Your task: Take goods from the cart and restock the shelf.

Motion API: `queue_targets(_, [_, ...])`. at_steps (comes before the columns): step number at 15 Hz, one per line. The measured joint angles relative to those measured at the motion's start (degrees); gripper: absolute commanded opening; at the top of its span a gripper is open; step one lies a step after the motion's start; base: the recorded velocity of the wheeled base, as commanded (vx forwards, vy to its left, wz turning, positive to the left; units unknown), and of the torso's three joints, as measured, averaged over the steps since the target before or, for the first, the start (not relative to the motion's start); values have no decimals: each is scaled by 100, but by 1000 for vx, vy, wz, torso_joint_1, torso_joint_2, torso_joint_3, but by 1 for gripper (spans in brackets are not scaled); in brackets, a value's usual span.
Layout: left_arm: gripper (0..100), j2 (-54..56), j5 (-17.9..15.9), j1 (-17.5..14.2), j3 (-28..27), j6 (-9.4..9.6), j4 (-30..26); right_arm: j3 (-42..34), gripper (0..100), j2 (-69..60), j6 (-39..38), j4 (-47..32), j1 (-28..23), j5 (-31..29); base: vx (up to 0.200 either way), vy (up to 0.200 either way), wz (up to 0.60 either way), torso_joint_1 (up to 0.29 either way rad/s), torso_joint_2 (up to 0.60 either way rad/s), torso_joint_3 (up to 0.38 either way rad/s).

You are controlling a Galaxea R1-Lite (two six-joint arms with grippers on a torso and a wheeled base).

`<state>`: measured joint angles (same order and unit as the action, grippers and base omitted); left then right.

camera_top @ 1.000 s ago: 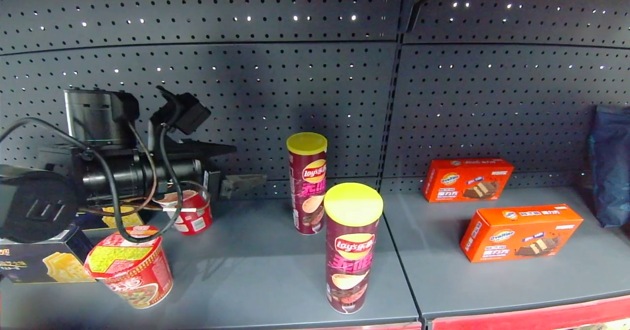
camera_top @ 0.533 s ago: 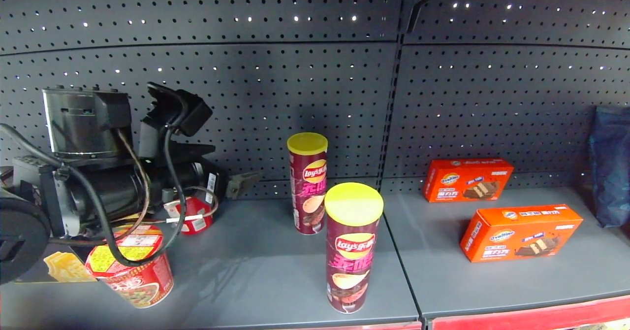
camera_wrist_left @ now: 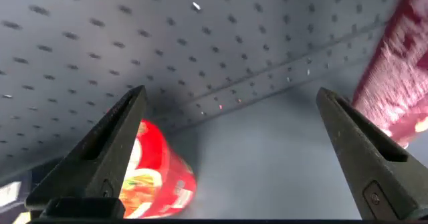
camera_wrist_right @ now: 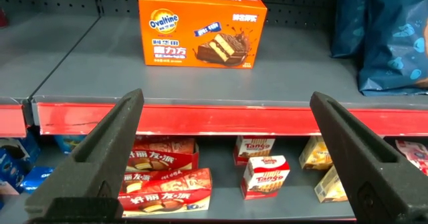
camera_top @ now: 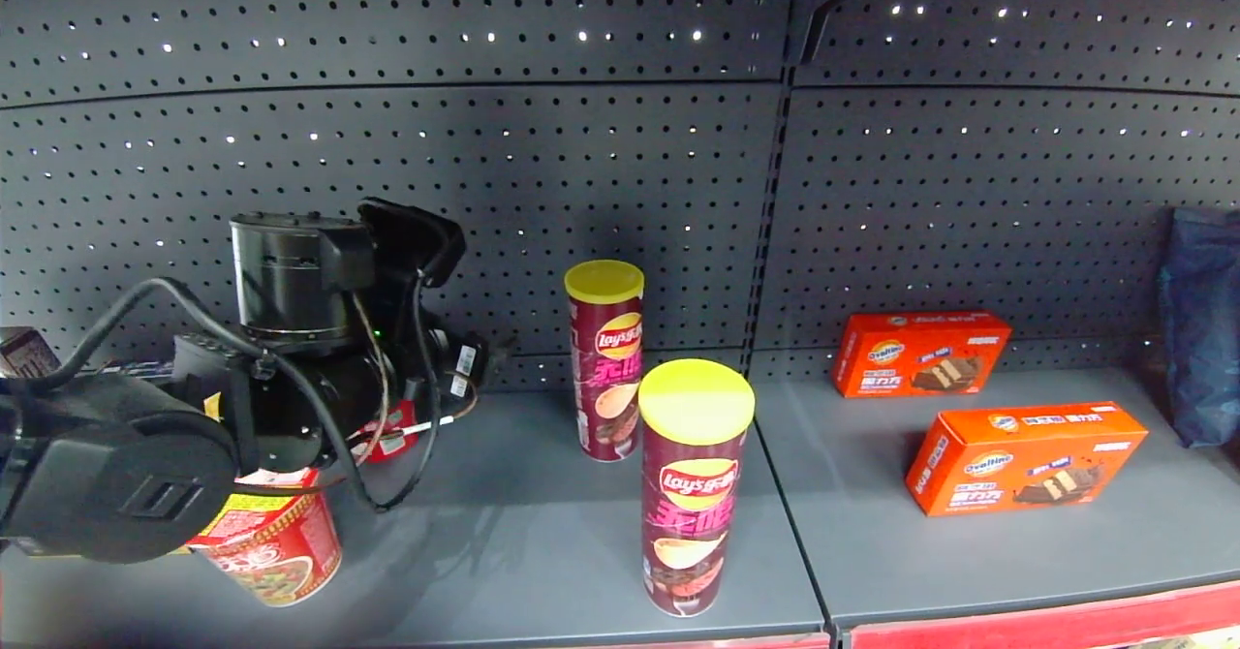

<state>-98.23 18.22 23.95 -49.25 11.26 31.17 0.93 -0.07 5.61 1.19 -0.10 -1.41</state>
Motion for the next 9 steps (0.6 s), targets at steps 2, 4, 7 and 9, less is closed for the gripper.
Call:
queue_targets(2, [100, -160, 110, 57, 30, 12, -2, 0, 100, 0, 0, 0, 2, 0, 0, 0, 0, 0, 0, 0])
queue_targets(4, [100, -301, 158, 99, 55, 15, -2, 0, 100, 0, 5, 0, 2, 2, 0, 0, 0, 0, 0, 0])
queue_targets(7, [100, -541, 178, 151, 85, 12, 20, -7, 100, 0, 99, 6, -1, 2, 0, 0, 0, 0, 0, 0])
queue_targets(9, [100, -719, 180, 230, 44, -7, 49, -7, 100, 0, 117, 4, -1, 2, 0, 0, 0, 0, 0, 0])
